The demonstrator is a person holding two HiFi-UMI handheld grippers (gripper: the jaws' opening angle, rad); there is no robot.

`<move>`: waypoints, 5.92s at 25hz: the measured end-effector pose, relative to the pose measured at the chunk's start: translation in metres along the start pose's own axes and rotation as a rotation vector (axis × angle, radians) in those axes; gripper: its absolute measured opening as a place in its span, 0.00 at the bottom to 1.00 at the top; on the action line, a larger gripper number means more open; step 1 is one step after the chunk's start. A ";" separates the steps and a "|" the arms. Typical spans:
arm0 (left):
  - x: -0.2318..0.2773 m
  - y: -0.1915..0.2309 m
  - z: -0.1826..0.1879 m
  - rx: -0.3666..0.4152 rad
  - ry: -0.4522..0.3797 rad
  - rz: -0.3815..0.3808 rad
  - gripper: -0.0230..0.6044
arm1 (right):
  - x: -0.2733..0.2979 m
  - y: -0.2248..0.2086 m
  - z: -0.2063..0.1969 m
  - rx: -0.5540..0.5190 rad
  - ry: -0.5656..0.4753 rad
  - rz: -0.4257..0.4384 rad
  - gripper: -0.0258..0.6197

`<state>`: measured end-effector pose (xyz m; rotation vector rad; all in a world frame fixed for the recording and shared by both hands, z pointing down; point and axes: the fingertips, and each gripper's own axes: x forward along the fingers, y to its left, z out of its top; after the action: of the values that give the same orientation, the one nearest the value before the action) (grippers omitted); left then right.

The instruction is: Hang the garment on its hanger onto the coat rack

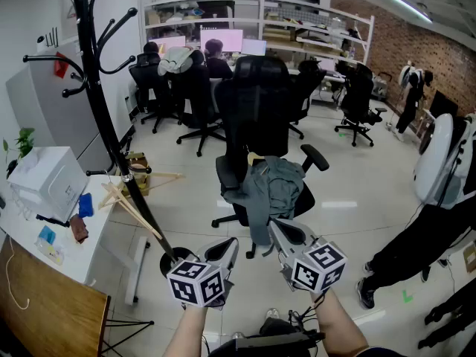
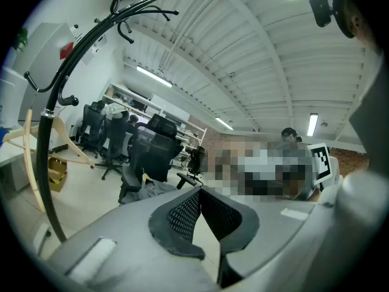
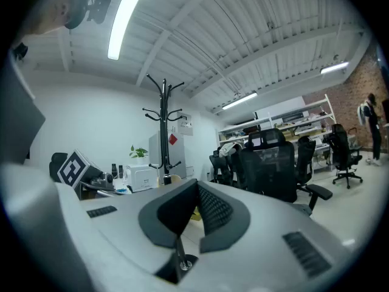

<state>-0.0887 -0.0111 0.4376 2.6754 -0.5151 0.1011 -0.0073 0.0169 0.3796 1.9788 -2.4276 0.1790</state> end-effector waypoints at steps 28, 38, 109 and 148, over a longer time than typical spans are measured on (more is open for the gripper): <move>0.275 0.042 0.065 0.084 0.093 0.086 0.04 | 0.094 -0.265 -0.001 0.143 0.024 0.019 0.05; 0.354 0.107 0.100 0.115 0.086 0.035 0.04 | 0.166 -0.333 0.018 0.086 0.027 -0.073 0.04; 0.511 0.264 0.027 0.558 0.234 0.374 0.07 | 0.262 -0.479 -0.052 0.122 0.094 -0.033 0.04; -0.090 0.135 0.272 0.812 0.041 0.638 0.07 | 0.186 0.041 0.179 -0.097 -0.383 0.496 0.05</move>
<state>-0.2234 -0.2060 0.2277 3.1047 -1.5765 0.6702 -0.0730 -0.1726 0.2126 1.4434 -3.0555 -0.3452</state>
